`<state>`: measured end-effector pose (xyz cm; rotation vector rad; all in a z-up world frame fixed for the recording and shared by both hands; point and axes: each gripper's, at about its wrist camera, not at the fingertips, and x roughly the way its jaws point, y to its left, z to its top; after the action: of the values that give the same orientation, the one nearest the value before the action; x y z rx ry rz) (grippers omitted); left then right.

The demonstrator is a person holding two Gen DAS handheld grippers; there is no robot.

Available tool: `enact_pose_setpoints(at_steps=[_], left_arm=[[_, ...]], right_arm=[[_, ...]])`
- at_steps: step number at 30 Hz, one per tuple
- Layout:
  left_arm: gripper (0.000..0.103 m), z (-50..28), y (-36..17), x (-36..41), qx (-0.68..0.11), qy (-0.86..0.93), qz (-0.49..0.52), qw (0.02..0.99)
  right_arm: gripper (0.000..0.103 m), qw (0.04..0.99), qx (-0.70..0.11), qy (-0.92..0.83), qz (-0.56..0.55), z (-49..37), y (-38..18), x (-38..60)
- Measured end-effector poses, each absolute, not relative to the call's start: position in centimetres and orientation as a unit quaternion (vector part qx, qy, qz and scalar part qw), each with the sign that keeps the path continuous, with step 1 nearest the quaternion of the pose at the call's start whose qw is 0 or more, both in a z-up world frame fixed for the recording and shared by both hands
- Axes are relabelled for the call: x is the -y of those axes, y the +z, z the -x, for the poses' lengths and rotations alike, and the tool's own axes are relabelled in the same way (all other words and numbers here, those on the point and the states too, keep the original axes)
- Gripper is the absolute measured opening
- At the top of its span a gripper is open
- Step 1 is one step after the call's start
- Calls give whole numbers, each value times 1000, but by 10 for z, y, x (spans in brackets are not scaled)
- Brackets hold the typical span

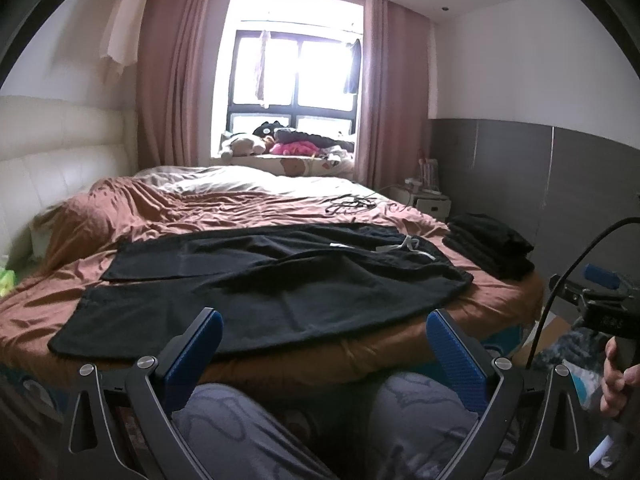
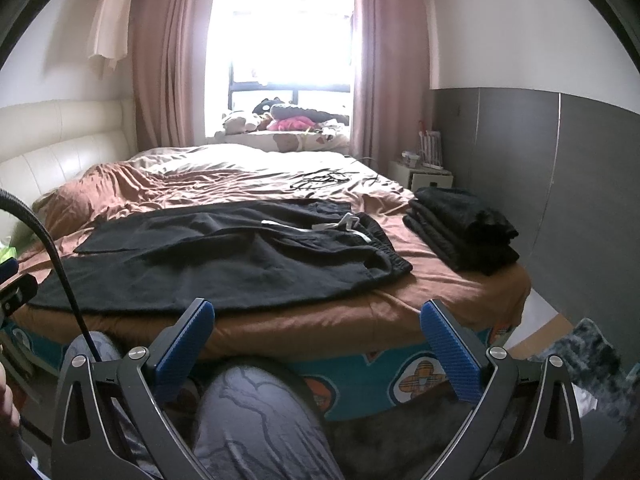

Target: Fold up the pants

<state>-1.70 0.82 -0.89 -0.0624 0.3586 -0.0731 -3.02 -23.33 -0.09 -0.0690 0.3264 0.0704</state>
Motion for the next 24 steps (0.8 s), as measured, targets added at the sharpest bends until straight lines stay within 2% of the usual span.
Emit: enact_pose_setpoints(at_steps=[24], left_arm=[[103, 46, -22, -51, -194, 23, 70, 978]], right_arm=[[103, 982, -177, 64, 32, 44, 18, 265]])
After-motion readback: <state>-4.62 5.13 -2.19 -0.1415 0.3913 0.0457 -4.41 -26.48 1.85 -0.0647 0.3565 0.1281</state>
